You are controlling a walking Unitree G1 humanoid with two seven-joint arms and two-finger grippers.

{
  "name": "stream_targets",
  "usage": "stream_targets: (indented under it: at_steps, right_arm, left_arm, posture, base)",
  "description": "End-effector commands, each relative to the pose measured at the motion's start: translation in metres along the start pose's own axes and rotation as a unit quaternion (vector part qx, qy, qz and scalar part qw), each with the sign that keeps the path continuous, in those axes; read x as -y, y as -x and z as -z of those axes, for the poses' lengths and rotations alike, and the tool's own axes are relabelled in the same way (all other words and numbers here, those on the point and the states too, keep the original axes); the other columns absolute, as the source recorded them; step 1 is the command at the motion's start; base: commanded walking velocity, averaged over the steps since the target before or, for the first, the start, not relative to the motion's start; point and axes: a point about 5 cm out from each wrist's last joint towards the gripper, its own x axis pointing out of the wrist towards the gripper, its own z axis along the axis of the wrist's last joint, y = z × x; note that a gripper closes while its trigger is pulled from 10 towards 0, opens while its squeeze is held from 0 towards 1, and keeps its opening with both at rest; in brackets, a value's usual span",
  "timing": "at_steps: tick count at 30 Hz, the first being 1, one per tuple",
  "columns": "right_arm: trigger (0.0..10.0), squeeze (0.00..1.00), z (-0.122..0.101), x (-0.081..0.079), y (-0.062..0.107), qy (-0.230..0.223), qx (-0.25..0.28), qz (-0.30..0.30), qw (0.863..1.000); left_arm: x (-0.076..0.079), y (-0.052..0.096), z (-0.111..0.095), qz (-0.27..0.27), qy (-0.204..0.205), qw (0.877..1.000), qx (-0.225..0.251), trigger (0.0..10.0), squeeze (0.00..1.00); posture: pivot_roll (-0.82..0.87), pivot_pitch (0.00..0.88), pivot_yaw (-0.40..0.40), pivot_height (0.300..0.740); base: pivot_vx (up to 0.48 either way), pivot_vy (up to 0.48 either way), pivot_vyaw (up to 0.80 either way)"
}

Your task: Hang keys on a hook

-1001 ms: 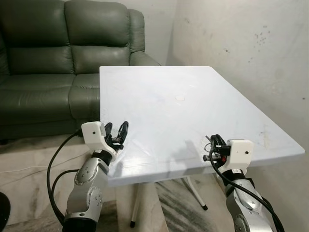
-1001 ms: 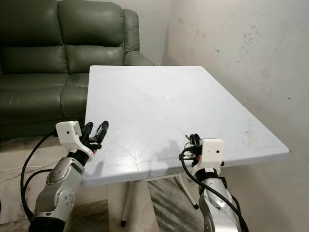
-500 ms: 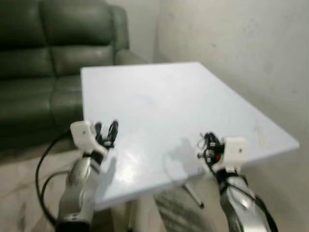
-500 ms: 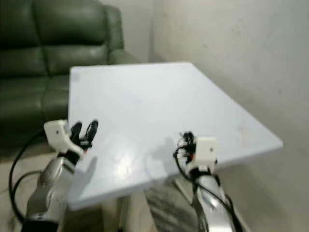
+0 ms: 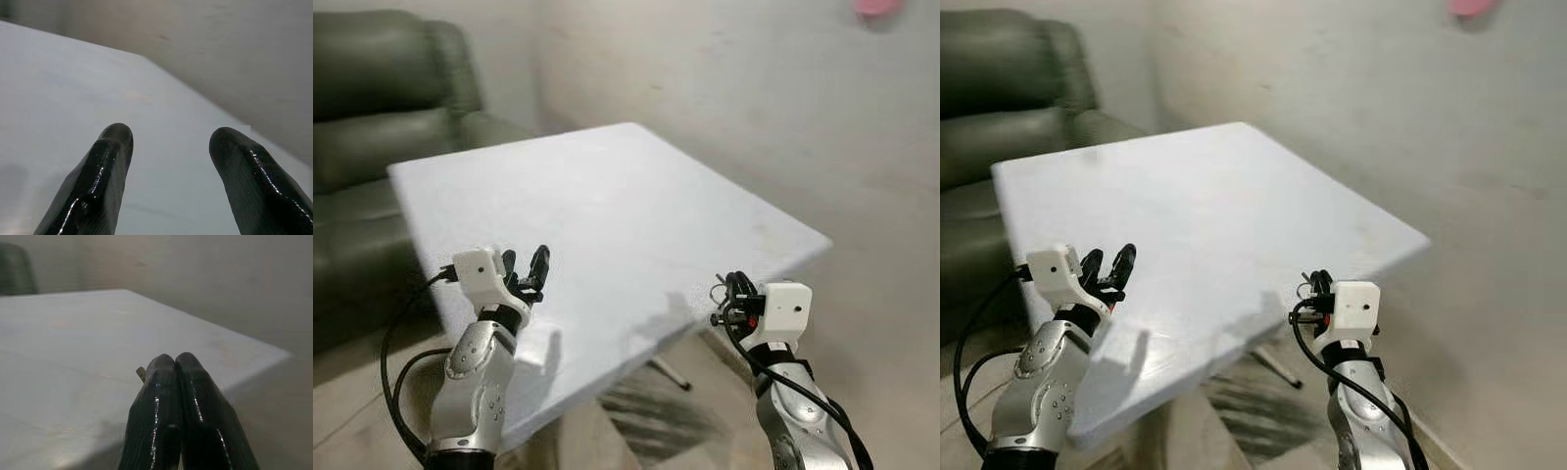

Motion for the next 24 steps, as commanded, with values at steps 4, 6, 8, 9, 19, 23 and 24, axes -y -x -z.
stream_targets:
  at_steps: [4, 6, 8, 9, 19, 23, 24]
  right_arm:
    - [10.0, 0.00, -0.0042, -0.0054, -0.0019, -0.004, 0.010, -0.006, 1.000]
    - [10.0, 0.00, -0.0044, -0.0055, -0.0021, -0.004, 0.011, -0.006, 1.000]
    - [10.0, 0.00, -0.0046, -0.0055, -0.0023, -0.004, 0.011, -0.006, 1.000]
    - [10.0, 0.00, -0.0048, -0.0054, -0.0024, -0.004, 0.011, -0.006, 1.000]
    - [10.0, 0.00, -0.0064, -0.0031, -0.0032, -0.003, 0.015, 0.000, 1.000]
    - [10.0, 0.00, -0.0071, -0.0016, -0.0038, -0.002, 0.015, 0.003, 1.000]
    - [10.0, 0.00, -0.0083, -0.0001, -0.0044, -0.001, 0.018, 0.006, 1.000]
  left_arm:
    - [-0.0053, 0.0006, -0.0047, -0.011, 0.001, 1.000, -0.003, 10.0, 0.00]
    - [-0.0052, 0.0007, -0.0044, -0.011, 0.000, 1.000, -0.003, 10.0, 0.00]
    - [-0.0052, 0.0007, -0.0043, -0.012, -0.002, 1.000, -0.004, 10.0, 0.00]
    - [-0.0046, 0.0012, -0.0043, -0.008, -0.004, 1.000, -0.004, 10.0, 0.00]
    - [-0.0038, 0.0020, -0.0058, 0.001, -0.026, 1.000, -0.003, 10.0, 0.00]
    - [-0.0040, 0.0015, -0.0065, 0.004, -0.029, 1.000, -0.003, 10.0, 0.00]
    - [-0.0042, 0.0014, -0.0065, 0.004, -0.028, 1.000, -0.004, 10.0, 0.00]
  posture:
    - [-0.02, 0.000, -0.052, 0.740]
    - [-0.02, 0.000, -0.052, 0.740]
    - [-0.02, 0.000, -0.052, 0.740]
    - [-0.02, 0.000, -0.052, 0.740]
    - [-0.02, 0.000, -0.049, 0.740]
    - [-0.02, 0.000, -0.046, 0.740]
    - [-0.02, 0.000, -0.045, 0.740]
  base:
    - [0.000, 0.000, -0.79]
    - [0.000, 0.000, -0.79]
    - [0.000, 0.000, -0.79]
    - [0.000, 0.000, -0.79]
    - [0.000, 0.000, -0.79]
    - [0.000, 0.000, -0.79]
    - [0.000, 0.000, -0.79]
